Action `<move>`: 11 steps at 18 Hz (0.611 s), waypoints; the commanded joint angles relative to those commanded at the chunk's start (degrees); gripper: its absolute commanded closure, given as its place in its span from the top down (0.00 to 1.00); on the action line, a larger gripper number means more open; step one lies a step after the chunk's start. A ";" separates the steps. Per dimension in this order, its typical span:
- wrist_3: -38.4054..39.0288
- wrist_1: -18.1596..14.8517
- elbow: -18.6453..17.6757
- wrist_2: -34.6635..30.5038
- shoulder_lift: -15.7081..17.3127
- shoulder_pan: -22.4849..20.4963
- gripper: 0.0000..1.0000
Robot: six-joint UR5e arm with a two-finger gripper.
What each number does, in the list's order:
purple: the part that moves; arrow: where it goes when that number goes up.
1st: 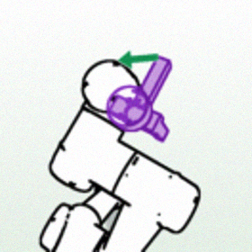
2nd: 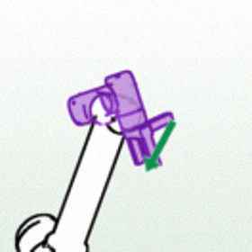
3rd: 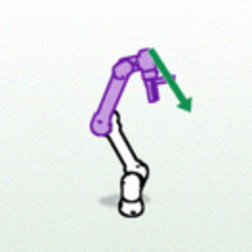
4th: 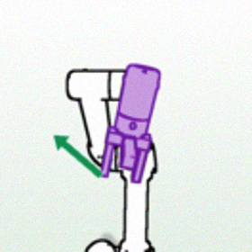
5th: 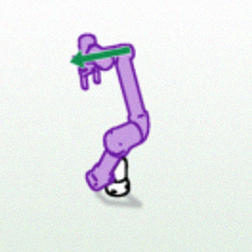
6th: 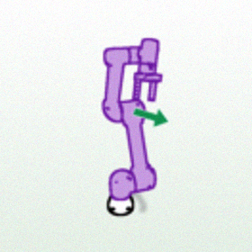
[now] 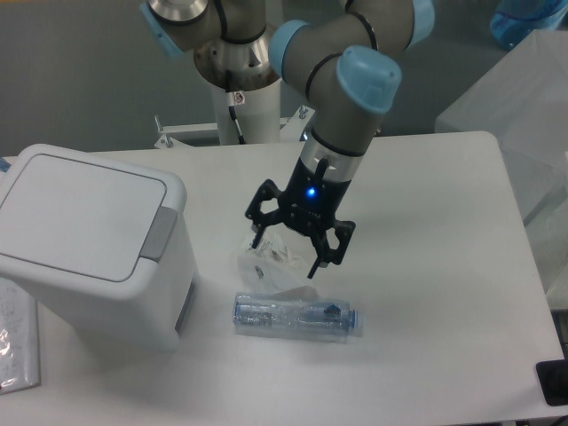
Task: Open the trash can
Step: 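Move the gripper toward the trash can lid's front edge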
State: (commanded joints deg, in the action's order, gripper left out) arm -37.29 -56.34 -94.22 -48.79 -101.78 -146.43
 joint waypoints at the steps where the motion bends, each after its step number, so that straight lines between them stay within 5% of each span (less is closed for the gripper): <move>1: 1.76 0.09 0.27 0.88 0.00 0.09 1.00; 11: 11.62 0.26 2.20 10.38 0.44 0.70 1.00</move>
State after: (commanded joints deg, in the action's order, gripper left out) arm -25.67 -56.07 -92.02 -38.41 -101.34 -145.73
